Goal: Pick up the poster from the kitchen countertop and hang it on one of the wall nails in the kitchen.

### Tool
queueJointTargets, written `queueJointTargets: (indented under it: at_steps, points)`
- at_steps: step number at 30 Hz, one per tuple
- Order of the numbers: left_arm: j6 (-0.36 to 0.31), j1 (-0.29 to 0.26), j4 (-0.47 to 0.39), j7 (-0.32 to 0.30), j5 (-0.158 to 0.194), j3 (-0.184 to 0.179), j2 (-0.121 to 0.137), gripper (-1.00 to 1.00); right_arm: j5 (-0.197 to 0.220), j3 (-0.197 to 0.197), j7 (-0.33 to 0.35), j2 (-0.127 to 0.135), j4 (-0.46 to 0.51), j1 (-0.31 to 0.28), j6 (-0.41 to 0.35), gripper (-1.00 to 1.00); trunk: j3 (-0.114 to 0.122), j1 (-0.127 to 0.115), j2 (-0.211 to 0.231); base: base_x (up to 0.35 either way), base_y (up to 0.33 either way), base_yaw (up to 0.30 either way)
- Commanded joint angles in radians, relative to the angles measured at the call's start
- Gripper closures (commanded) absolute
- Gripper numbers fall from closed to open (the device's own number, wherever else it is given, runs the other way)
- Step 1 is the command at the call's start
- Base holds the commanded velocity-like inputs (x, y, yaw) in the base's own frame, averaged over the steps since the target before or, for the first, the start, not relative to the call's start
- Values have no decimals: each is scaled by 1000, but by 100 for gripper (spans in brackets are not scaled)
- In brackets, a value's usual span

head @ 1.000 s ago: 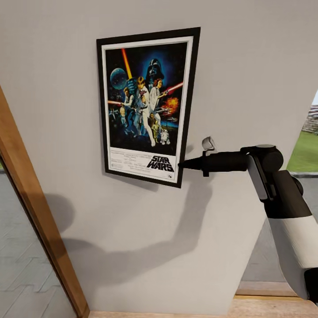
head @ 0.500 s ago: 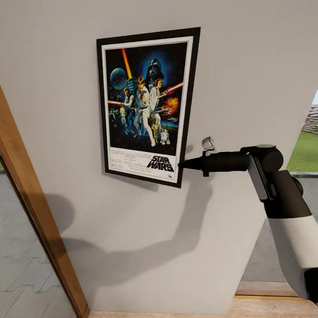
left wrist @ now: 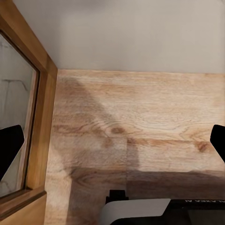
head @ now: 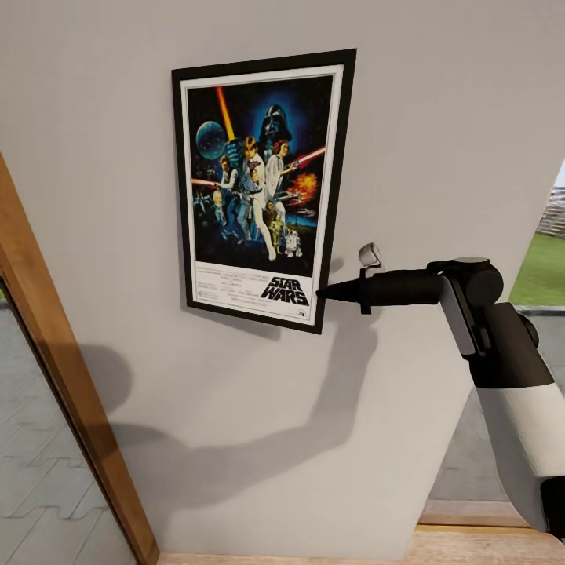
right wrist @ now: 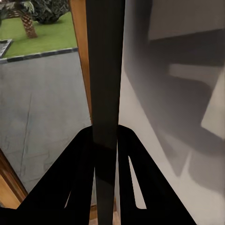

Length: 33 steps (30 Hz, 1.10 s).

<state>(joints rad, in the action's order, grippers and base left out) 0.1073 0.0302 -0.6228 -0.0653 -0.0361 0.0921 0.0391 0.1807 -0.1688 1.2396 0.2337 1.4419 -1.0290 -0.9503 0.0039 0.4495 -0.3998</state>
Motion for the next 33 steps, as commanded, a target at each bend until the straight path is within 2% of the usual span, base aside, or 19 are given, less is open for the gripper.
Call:
queueJointTargets:
  at_steps: [1,33]
  points:
    - [1,0,-1,-7,-4,5,-1,-100,-21,-1,0,1,-1,0,2,100,0,0,0,0,0,0]
    - [2,0,-3,-7,-4,6,-1,-100,-22,-1,0,1,0,2,3,100,0,0,0,0,0,0]
